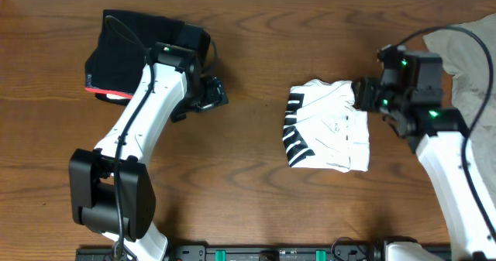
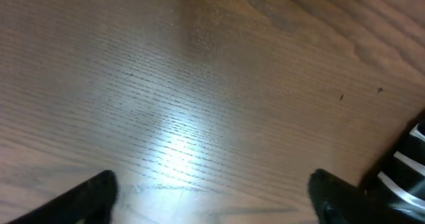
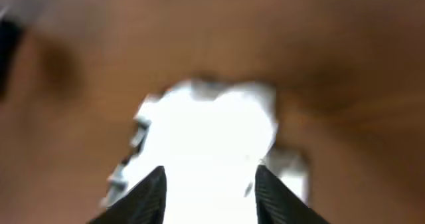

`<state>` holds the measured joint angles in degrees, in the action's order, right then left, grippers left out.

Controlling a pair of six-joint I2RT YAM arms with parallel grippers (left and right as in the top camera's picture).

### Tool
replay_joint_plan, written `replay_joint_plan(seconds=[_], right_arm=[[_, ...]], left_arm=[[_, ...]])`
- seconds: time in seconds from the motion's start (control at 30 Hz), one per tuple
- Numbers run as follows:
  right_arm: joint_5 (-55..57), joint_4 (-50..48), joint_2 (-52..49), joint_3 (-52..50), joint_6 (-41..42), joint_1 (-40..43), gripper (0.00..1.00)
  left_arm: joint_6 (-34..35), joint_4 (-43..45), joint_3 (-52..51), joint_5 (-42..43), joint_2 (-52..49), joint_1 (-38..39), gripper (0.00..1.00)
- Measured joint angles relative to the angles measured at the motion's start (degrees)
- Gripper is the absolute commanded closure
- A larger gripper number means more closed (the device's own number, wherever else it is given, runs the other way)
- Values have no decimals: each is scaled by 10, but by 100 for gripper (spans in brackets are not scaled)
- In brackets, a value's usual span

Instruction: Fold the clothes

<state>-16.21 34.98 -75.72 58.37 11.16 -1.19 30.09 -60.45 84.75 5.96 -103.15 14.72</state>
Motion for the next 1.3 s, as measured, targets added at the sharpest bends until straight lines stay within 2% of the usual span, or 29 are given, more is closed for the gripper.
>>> replay_joint_plan(seconds=[0.07,0.17,0.37,0.6,0.83,0.93,1.3], right_arm=[[-21,41,-2,-3,10,-4,69],[-39,49,-9,-25,21,-23,69],[-73,-47,-28,-102,32,-75,65],[-89,-153,-40,-175,69,-89,63],[-92,-198,-40,-215,102,-89,64],[-94,-209,-40,-225,111,-89,69],[-99,-237,-41,-229,137,-89,71]], left_arm=[[1,0,0,0,0,0,2],[1,0,0,0,0,0,2],[1,0,0,0,0,0,2],[1,0,0,0,0,0,2],[1,0,0,0,0,0,2],[1,0,0,0,0,0,2],[1,0,0,0,0,0,2]])
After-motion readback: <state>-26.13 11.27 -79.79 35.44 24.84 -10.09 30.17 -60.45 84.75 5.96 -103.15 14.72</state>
